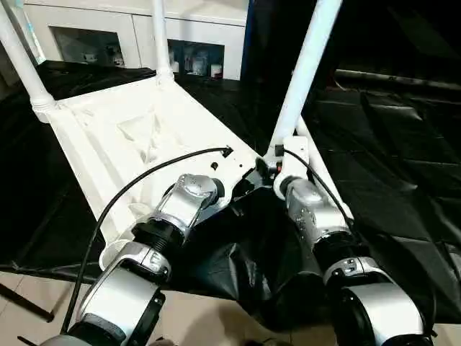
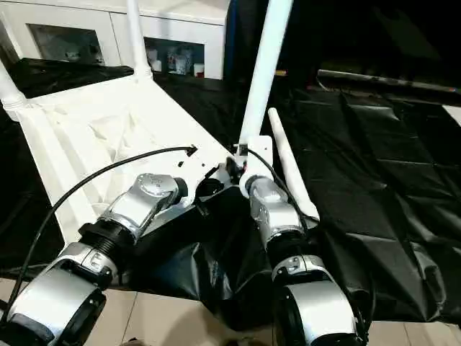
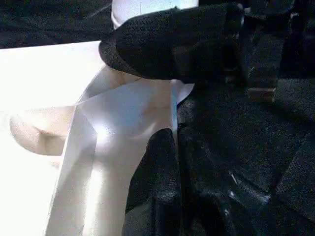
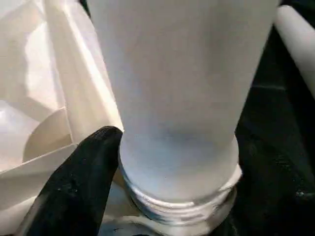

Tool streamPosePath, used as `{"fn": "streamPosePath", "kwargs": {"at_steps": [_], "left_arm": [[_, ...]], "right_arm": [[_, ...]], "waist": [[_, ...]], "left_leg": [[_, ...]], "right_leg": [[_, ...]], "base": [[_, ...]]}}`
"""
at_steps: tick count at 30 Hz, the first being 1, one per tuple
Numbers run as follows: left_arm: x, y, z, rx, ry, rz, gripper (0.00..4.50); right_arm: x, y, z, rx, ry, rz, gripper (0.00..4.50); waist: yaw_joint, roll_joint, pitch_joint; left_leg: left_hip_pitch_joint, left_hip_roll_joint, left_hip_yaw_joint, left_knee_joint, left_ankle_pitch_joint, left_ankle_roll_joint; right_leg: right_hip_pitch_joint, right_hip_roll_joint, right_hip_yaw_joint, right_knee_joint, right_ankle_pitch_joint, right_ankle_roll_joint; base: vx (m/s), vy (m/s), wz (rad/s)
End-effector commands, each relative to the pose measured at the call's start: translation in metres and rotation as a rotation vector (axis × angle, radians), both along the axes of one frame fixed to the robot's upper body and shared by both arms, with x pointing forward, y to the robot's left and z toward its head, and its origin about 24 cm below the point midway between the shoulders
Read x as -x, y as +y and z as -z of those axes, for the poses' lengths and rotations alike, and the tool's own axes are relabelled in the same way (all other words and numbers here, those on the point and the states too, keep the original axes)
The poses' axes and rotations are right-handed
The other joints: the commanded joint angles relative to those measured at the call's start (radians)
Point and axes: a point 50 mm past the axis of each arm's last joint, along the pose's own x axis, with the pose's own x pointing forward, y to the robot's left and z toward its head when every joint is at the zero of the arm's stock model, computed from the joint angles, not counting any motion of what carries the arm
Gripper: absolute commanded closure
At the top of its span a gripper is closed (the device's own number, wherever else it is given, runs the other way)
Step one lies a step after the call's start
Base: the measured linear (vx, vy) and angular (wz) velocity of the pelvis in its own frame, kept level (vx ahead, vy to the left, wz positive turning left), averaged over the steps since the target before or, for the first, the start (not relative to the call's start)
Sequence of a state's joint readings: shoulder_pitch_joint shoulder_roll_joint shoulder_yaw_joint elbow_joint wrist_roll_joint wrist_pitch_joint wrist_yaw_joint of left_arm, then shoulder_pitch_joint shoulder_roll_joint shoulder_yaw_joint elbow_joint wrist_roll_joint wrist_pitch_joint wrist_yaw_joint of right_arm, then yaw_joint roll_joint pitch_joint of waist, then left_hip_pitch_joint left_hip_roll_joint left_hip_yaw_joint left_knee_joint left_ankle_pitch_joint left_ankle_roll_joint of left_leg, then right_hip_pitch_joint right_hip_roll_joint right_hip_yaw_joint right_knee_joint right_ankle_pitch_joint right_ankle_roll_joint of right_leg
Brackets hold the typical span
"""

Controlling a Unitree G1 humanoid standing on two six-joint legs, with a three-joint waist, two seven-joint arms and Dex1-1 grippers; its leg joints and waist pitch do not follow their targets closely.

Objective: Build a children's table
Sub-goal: Rotate leg to tighten

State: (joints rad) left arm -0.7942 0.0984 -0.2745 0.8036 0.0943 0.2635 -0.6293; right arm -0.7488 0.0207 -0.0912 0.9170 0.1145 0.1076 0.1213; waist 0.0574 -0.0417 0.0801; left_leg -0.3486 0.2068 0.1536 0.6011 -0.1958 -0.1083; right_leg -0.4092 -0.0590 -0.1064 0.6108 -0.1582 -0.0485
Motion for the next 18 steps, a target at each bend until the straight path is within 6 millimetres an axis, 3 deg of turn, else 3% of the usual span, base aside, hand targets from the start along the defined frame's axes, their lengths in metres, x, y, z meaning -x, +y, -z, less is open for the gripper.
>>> {"fn": "streamPosePath", "kwargs": {"at_steps": [1, 6, 10, 14, 18], "left_arm": [[0.000, -0.005, -0.008, 0.009, -0.045, 0.071, 4.50], [0.003, 0.001, -0.010, 0.012, -0.045, 0.122, 4.50], [0.011, 0.010, -0.011, 0.024, -0.041, 0.249, 4.50], [0.018, 0.021, -0.012, 0.038, -0.006, 0.340, 4.50], [0.031, 0.027, -0.017, 0.079, 0.001, 0.491, 4.50]], "right_arm": [[-0.002, 0.001, -0.009, -0.008, -0.048, -0.064, 0.64], [0.004, -0.010, -0.020, 0.027, -0.121, -0.223, 0.17], [0.021, -0.028, -0.026, 0.100, -0.143, -0.431, 0.05], [0.039, -0.047, -0.025, 0.204, -0.135, -0.620, 0.05], [0.054, -0.060, -0.028, 0.200, -0.103, -0.735, 0.05]], "waist": [[0.011, 0.014, -0.083], [0.021, 0.016, -0.085], [0.031, 0.012, -0.082], [0.040, 0.013, -0.080], [0.041, 0.013, -0.075]], "left_leg": [[-0.008, 0.014, 0.001, -0.068, -0.158, 0.051], [-0.010, 0.019, 0.003, -0.067, -0.091, 0.077], [-0.007, 0.021, 0.005, -0.068, -0.110, 0.092], [-0.006, 0.023, 0.007, -0.069, -0.134, 0.085], [-0.004, 0.023, 0.006, -0.074, -0.173, 0.072]], "right_leg": [[0.068, -0.084, 0.055, -0.088, -0.321, -0.130], [0.071, -0.084, 0.060, -0.073, -0.192, -0.171], [0.073, -0.084, 0.062, -0.079, -0.218, -0.159], [0.070, -0.085, 0.067, -0.078, -0.218, -0.159], [0.066, -0.084, 0.064, -0.089, -0.311, -0.138]], "base": [[0.000, 0.000, 0.00], [0.000, 0.000, 0.00], [0.000, 0.000, 0.00], [0.000, 0.000, 0.00], [0.000, 0.000, 0.00]]}}
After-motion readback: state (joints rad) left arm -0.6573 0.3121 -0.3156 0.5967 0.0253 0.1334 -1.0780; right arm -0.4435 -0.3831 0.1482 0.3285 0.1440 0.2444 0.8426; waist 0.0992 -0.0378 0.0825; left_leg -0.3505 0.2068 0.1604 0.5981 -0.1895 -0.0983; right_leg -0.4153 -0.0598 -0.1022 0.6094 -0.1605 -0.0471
